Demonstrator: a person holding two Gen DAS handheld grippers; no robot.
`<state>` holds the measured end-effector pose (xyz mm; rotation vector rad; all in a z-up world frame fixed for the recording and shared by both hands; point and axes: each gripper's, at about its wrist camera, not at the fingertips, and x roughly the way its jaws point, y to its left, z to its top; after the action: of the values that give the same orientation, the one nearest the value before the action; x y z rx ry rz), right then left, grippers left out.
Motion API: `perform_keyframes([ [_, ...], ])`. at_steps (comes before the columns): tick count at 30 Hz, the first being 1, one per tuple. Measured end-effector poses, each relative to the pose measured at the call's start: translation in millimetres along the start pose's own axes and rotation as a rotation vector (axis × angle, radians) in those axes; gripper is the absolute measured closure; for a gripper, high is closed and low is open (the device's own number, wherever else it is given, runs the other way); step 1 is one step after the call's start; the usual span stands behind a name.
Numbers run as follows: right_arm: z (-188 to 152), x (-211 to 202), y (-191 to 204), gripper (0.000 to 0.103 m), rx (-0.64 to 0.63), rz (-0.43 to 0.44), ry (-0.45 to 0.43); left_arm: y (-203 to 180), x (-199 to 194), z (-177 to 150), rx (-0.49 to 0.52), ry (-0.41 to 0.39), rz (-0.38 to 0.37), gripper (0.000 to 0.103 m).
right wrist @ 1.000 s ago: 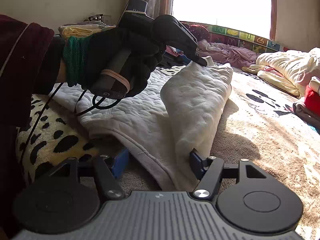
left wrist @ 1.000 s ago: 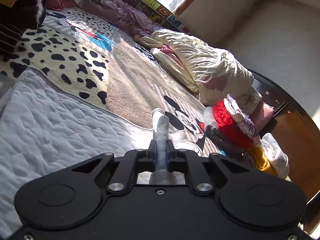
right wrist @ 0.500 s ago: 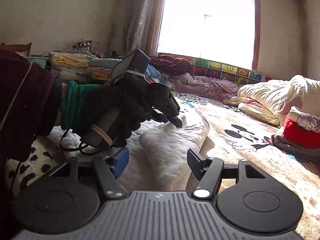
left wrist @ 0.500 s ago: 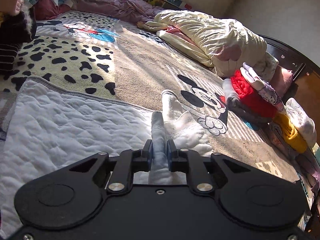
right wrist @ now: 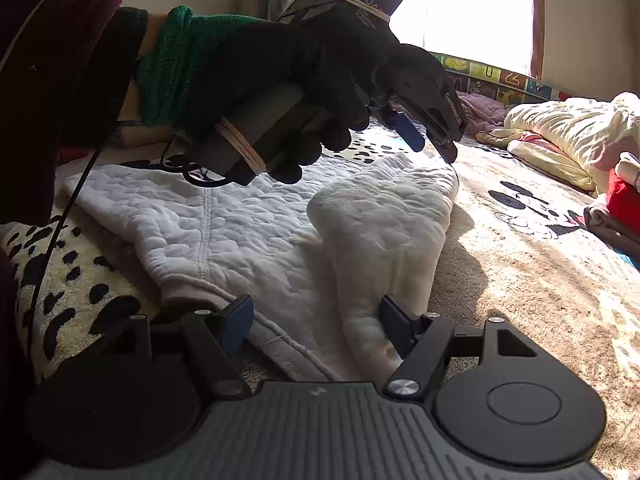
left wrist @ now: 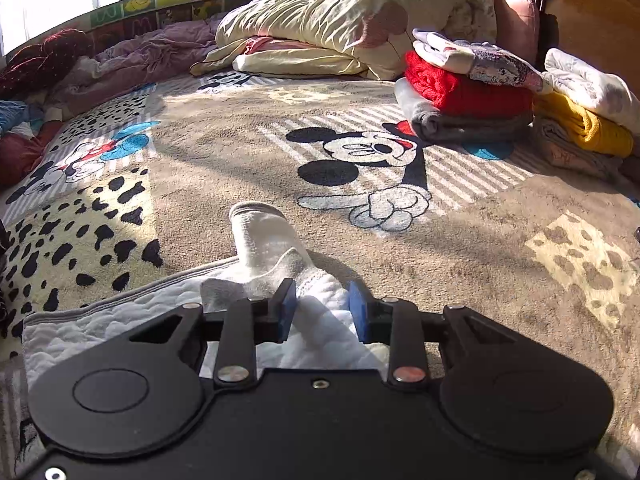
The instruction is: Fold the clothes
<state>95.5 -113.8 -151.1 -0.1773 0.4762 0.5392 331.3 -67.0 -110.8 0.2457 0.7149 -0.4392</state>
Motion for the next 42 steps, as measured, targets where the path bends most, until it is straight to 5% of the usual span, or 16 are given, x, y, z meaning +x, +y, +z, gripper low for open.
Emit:
perform_keyframes([
  [8, -1.3, 0.3, 2.8, 0.027, -0.013, 0.018, 0.006, 1.8, 14.6, -12.8, 0.002, 0.031, 0.005, 0.072],
  [11, -0.7, 0.2, 3.4, 0.026, -0.015, 0.018, 0.008, 2.8, 11.0, 4.3, -0.019, 0.065, 0.003, 0.072],
  [19, -1.1, -1.0, 4.0, 0.026, -0.013, 0.017, 0.006, 10.1, 24.6, 35.3, -0.069, 0.009, 0.072, 0.072],
  [28, -2.1, -0.3, 5.0, 0.021, -0.029, 0.036, 0.011, 10.5, 59.4, 22.2, -0.044, 0.111, 0.119, 0.072],
  [35, 0.1, -7.4, 3.1, 0.021, -0.014, 0.036, -0.017, 35.2, -16.5, 19.3, -0.238, -0.058, 0.074, 0.071],
  [42, 4.7, -31.3, 12.7, 0.022, -0.05, -0.007, -0.102, 74.3, -111.6, -35.0, -0.465, -0.165, 0.096, 0.071],
])
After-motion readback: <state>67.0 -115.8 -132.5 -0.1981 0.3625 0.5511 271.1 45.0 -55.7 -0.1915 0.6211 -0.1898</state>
